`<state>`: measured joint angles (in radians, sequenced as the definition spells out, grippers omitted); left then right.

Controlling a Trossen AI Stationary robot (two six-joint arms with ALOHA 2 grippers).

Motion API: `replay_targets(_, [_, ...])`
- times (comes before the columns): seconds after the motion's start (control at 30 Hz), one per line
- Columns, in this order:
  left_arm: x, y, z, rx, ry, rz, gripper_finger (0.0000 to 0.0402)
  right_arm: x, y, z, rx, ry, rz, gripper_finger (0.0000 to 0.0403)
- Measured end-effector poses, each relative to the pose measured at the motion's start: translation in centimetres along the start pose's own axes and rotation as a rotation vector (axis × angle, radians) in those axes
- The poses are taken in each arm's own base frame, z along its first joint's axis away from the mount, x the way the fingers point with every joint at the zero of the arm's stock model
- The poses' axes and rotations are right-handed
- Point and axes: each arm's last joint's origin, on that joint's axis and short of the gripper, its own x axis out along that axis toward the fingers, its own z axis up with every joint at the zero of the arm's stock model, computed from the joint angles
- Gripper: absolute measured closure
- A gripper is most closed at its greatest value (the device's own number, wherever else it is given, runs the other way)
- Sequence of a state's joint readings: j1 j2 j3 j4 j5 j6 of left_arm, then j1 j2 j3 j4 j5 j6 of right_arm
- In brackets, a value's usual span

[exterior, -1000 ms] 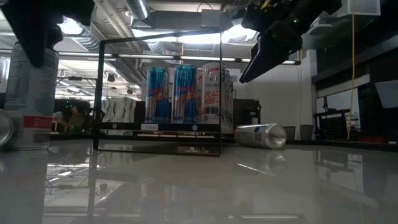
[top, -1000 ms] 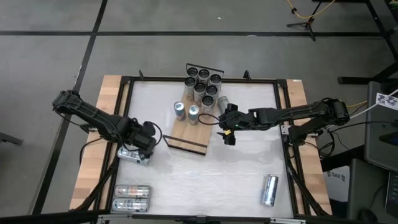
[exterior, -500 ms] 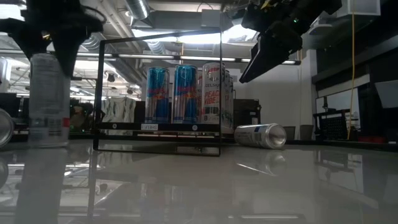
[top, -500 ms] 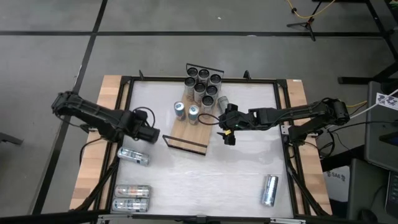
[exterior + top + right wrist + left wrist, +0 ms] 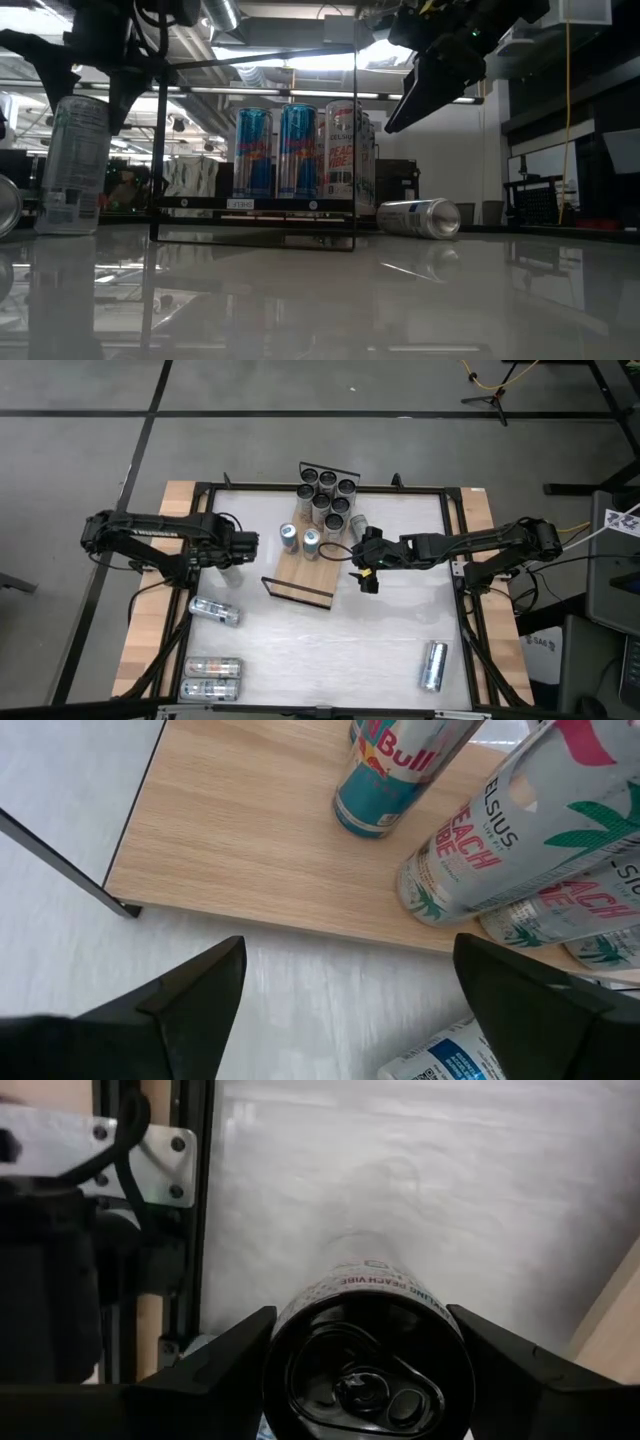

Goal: Place canned beverage on shelf
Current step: Put the bottom left pink soda can on the shelf aligned with the other pink soda can

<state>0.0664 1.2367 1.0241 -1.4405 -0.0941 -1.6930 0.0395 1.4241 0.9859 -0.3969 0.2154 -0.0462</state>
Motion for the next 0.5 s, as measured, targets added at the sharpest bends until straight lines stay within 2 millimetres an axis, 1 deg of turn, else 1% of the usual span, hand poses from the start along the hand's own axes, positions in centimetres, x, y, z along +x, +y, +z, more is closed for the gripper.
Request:
replay_targets(0.4, [-0.02, -0.05, 0.06, -0.003, 0.009, -0.005, 0.0156, 0.00, 0.00, 0.00, 0.000, 0.000, 0.000, 0.0052])
replay_targets(0.5, [-0.01, 0.01, 0.05, 0.018, 0.011, 0.003, 0.0149, 0.00, 0.00, 0.01, 0.000, 0.000, 0.000, 0.0052])
